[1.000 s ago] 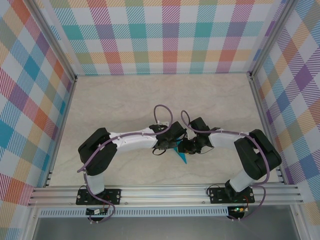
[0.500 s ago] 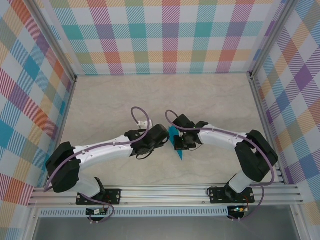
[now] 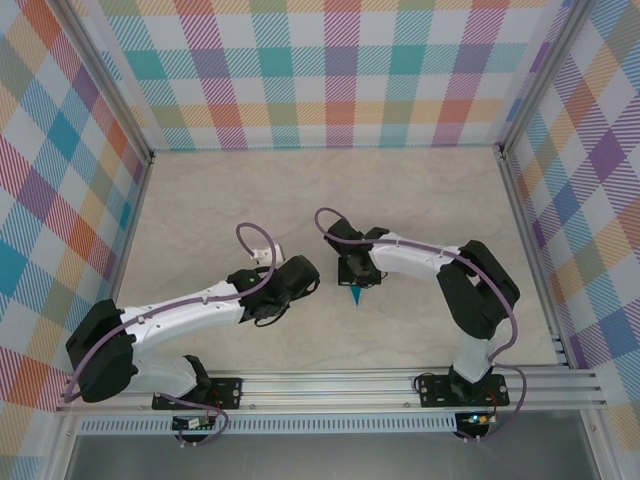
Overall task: Fold a paper plane with a square sheet of paper (pick it up from the middle)
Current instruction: Move the paper to the center of the table.
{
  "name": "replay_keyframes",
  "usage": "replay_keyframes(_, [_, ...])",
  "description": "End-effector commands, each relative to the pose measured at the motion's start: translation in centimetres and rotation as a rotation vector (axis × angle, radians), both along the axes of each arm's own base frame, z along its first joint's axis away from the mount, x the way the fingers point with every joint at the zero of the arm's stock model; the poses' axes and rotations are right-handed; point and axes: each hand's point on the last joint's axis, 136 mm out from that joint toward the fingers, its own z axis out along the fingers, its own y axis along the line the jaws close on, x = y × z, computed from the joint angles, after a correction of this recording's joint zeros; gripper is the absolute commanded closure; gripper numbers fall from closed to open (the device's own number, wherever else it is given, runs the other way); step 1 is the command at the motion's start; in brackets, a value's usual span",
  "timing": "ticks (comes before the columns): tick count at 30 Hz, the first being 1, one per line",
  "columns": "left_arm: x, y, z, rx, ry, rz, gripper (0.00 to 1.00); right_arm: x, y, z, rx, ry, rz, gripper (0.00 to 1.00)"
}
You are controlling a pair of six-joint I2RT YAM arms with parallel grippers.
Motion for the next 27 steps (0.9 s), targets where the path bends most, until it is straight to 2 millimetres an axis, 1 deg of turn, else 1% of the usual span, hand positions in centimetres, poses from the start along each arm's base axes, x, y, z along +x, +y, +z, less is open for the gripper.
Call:
replay_keyframes(1, [0.0, 1.4, 0.0, 0.009, -0.009, 0.032, 0.64, 0.3, 0.3, -0.6, -0.018, 0.013, -0.018, 0.97])
replay_keyframes(3, [0.0, 1.5, -0.1, 0.008, -0.008, 0.034, 0.64, 0.1, 0.1, -1.3, -0.032, 0.028, -0.021, 0.94])
replay_keyframes(10, [0.0, 1.7, -0.2, 0.005, -0.005, 0.033, 0.64, -1.4, -0.7, -4.4, -0.062, 0.102, -0.03, 0.9])
replay_keyframes(13, [0.0, 1.7, -0.3, 0.005, -0.001, 0.031, 0.63, -1.8, -0.9, -5.0, -0.08, 0.123, -0.025, 0.88])
replay_keyframes(17, [0.1, 1.5, -0.2, -0.002, 0.0, 0.029, 0.63, -1.2, -0.7, -3.9, -0.109, 0.103, -0.005, 0.81])
replay_keyframes(21, [0.0, 1.5, -0.1, -0.003, 0.002, 0.025, 0.63, -0.4, -0.3, -2.8, -0.113, 0.08, 0.013, 0.81])
replay_keyframes(27, [-0.1, 1.8, 0.3, -0.004, -0.008, 0.028, 0.63, 0.8, 0.3, -0.9, -0.097, 0.027, 0.023, 0.84])
